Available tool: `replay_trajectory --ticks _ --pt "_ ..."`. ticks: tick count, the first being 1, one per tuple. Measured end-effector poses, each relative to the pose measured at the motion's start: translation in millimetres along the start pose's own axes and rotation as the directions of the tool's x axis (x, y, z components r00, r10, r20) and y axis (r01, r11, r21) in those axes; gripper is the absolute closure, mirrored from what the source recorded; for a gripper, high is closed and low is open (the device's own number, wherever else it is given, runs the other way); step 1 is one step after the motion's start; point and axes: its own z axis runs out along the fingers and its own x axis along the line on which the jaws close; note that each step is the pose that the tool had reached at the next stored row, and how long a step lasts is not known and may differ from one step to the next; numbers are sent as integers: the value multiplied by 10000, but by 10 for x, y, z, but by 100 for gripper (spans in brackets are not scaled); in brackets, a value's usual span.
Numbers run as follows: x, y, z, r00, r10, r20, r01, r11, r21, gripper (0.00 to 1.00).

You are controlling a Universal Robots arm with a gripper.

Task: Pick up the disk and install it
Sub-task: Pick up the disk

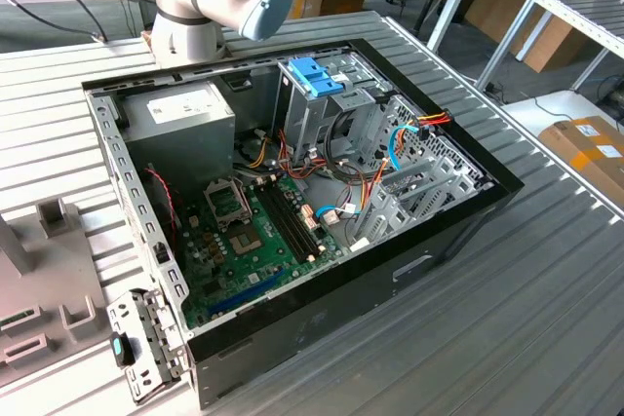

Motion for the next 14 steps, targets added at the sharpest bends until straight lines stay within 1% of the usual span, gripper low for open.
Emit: replay_trajectory --ticks 1,2,3,4,5,8,9,10,12,14 --pt "-1 1 1 10000 -1 -3 1 10000 59 58" --pt "-1 1 2 10000 -2 -10 2 9998 184 58" --pt "0 0 3 10000 -8 -18 8 9994 360 58" --pt "0 1 3 10000 -9 -24 10 9989 458 58" --pt "0 -1 3 10000 -12 -25 13 9988 485 58" --pt "0 0 3 10000 -10 -23 11 9988 497 58" --pt "0 4 4 9997 -18 263 5 9987 512 58" --pt "0 5 8 9990 -24 457 1 9986 521 58" --pt "4 9 20 9990 -25 457 1 9986 521 58" --pt "11 34 52 9990 -27 447 3 9986 521 58"
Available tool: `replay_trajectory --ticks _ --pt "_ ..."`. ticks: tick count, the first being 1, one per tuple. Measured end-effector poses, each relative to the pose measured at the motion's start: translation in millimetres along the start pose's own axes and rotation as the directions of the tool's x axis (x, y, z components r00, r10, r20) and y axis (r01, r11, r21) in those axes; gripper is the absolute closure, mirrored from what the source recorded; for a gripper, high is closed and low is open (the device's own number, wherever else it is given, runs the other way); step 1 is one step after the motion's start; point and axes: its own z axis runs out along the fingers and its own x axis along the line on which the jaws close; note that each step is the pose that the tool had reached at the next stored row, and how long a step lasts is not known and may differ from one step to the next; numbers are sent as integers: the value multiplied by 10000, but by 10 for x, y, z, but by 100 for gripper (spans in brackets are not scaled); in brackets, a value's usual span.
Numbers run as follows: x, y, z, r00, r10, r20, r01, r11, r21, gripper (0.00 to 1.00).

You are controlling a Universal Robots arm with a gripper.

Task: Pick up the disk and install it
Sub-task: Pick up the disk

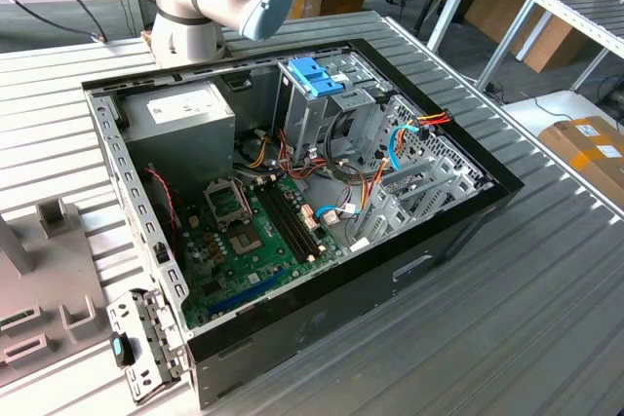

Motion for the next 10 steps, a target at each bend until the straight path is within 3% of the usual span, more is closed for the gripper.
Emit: replay_trajectory --ticks 2,10 --pt "18 27 101 10000 1 0 -1 10000 0 58" --pt "-20 90 271 10000 2 0 -2 10000 1 58"
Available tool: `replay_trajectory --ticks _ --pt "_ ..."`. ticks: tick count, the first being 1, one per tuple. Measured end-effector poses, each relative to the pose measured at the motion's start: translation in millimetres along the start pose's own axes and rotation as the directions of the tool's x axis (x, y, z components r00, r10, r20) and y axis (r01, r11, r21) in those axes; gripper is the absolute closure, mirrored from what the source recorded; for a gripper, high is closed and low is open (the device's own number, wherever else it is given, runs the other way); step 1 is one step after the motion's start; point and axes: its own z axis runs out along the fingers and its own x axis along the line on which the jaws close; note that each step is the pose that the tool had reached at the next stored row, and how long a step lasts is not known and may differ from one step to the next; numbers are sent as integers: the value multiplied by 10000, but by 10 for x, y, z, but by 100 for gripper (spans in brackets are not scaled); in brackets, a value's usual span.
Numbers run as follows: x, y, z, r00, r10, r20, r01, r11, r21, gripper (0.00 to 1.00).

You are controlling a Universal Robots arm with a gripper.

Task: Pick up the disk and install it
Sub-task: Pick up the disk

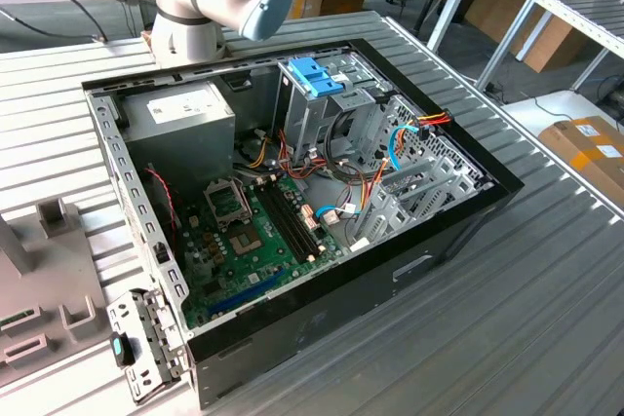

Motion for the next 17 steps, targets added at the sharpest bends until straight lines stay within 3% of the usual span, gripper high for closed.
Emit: replay_trajectory --ticks 5,7,17 --pt "-26 31 82 10000 0 0 0 10000 -1 58" --pt "-34 54 165 10000 -1 0 1 10000 -1 58" --pt "-25 64 310 10000 0 0 0 10000 -2 58"
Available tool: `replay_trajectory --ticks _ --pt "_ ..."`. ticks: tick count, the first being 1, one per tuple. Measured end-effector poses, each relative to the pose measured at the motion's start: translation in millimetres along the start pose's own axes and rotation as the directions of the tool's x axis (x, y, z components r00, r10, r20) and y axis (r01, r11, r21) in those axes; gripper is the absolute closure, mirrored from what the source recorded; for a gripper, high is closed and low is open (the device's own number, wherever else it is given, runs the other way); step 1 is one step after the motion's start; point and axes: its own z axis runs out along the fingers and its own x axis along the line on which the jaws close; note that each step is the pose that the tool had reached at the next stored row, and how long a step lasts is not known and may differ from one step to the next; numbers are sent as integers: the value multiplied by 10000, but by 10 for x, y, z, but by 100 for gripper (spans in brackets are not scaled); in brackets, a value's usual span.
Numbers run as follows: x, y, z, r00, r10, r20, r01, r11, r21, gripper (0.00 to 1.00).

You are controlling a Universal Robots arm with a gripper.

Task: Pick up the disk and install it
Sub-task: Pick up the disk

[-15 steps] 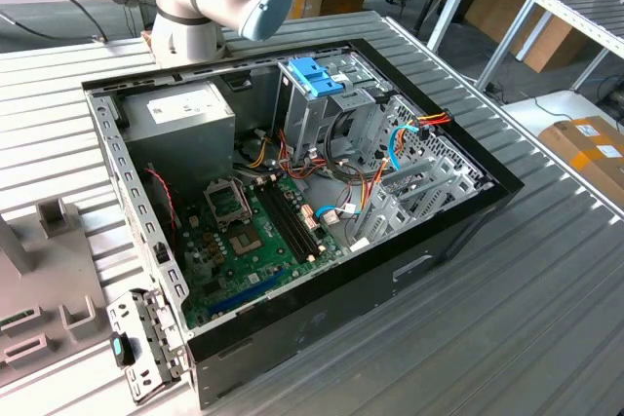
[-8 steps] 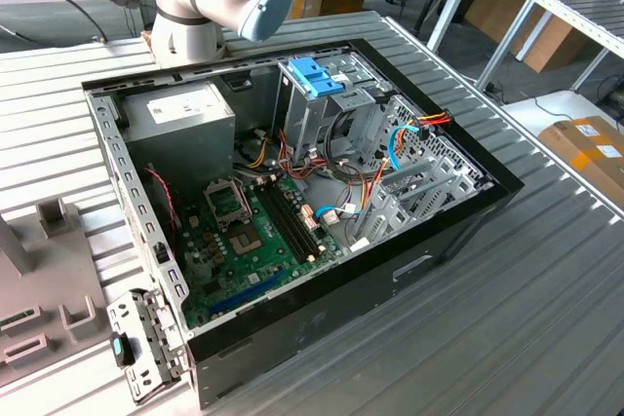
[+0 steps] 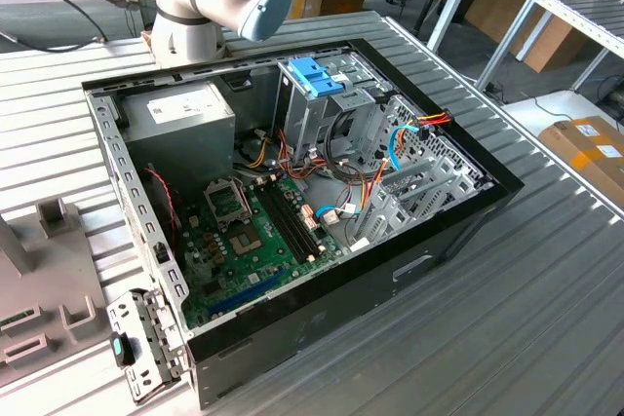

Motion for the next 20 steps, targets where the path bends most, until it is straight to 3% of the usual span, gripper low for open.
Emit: replay_trajectory --ticks 4,17,20 --pt "-3 0 42 10000 0 0 0 10000 0 58" --pt "-5 11 266 10000 0 0 0 10000 0 58" --pt "-4 11 283 10000 0 -1 0 10000 -3 58"
